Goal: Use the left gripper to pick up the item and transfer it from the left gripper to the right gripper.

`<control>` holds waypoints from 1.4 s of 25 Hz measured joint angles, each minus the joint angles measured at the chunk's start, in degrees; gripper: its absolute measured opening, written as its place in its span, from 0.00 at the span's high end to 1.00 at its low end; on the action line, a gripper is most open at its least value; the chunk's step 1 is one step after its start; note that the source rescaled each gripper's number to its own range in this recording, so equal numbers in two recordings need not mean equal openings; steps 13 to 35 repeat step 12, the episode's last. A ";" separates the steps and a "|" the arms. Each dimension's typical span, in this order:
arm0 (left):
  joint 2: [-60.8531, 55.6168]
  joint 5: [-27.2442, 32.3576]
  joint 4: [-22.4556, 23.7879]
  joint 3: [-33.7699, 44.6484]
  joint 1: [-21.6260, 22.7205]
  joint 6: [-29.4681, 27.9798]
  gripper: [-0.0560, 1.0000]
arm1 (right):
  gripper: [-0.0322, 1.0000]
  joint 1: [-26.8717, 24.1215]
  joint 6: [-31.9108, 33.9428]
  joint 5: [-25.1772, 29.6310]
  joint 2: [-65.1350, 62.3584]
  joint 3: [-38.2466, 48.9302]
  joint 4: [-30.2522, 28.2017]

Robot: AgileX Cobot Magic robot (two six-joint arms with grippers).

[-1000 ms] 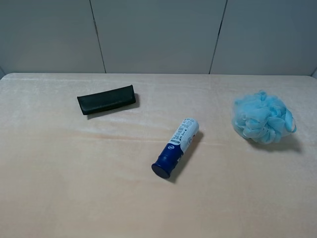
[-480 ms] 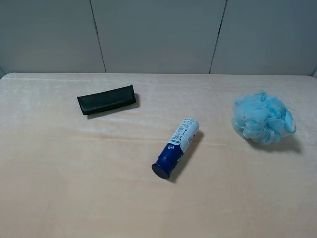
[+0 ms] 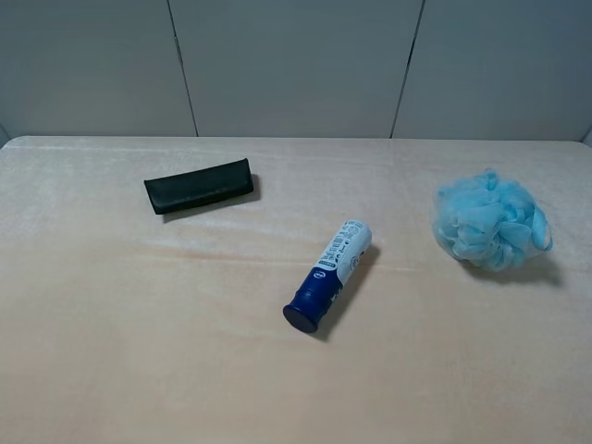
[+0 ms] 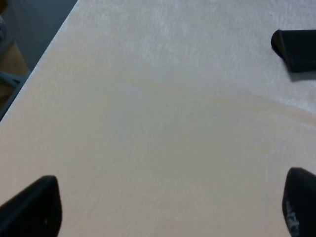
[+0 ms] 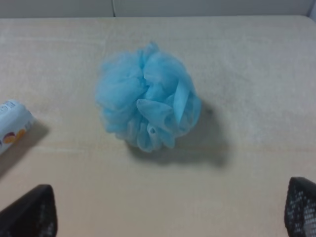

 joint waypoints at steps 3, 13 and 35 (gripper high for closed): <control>0.00 0.00 0.00 0.00 0.00 0.00 0.07 | 0.00 0.00 0.00 -0.14 0.00 0.00 0.00; 0.00 0.00 0.00 0.00 0.00 0.00 0.07 | 0.00 0.00 0.00 -0.14 0.00 0.00 0.00; 0.00 0.00 0.00 0.00 0.00 0.00 0.07 | 0.00 0.00 0.00 -0.14 0.00 0.00 0.00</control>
